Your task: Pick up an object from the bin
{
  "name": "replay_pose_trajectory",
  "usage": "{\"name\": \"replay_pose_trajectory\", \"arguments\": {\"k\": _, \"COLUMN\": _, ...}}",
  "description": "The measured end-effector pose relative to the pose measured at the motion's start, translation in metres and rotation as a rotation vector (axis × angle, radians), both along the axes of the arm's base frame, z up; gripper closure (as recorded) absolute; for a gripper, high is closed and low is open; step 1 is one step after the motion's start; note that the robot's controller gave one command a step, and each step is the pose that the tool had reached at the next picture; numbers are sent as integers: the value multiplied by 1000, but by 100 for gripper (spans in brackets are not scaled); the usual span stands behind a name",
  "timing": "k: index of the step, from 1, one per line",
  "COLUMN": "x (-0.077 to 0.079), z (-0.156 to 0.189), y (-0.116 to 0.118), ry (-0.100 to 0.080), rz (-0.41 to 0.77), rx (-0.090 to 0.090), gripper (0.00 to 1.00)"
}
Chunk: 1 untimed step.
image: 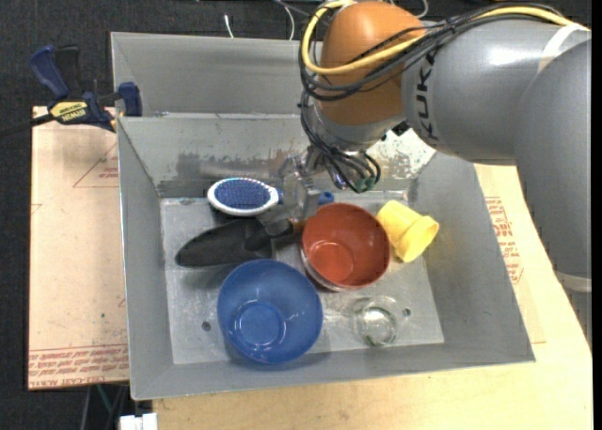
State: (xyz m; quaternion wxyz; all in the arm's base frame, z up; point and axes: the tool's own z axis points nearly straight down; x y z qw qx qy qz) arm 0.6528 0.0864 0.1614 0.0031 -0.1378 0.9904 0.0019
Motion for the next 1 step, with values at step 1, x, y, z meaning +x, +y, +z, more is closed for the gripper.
{"name": "replay_pose_trajectory", "arguments": {"k": 1, "x": -27, "z": -7, "y": -20, "ry": 0, "rz": -46, "rx": -1, "gripper": 0}}
